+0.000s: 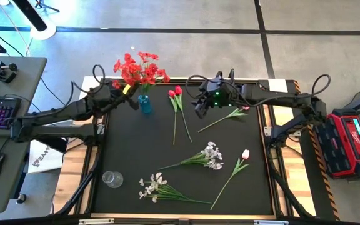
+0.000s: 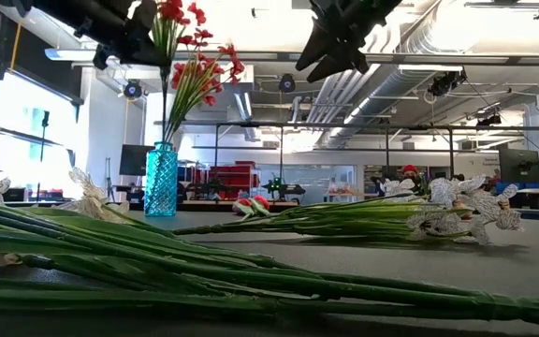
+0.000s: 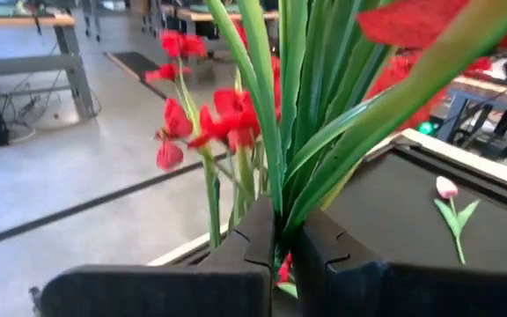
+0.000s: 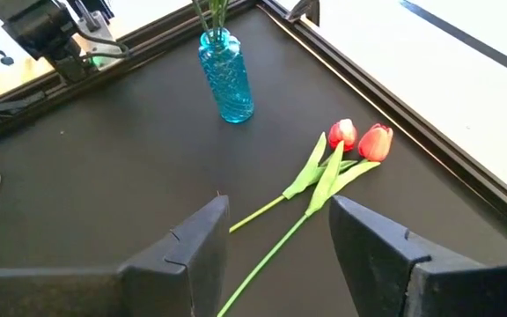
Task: Sort flowers into vase by color
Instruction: Put the red flower into the blue vase
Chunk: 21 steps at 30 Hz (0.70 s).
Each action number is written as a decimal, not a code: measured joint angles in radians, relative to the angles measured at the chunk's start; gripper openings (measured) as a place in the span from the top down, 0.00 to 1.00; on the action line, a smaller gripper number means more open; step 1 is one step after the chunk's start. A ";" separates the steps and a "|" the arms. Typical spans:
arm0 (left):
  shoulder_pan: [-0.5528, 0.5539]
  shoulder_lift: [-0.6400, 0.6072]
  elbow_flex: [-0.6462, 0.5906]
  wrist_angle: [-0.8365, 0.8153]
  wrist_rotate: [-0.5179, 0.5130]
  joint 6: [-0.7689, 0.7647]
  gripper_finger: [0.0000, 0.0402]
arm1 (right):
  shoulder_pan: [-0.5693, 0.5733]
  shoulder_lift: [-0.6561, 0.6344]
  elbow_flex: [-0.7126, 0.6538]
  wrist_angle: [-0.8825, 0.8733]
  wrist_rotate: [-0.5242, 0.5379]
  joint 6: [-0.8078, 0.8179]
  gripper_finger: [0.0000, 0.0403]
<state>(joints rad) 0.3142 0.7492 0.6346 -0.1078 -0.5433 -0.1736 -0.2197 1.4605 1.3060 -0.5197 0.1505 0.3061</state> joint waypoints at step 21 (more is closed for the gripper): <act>0.000 0.080 0.000 -0.081 -0.073 -0.133 0.75 | -0.003 0.000 0.000 -0.154 0.033 0.193 0.46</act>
<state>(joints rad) 0.3141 0.8295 0.6346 -0.1887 -0.6158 -0.3068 -0.2230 1.4609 1.3060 -0.6742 0.1830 0.4992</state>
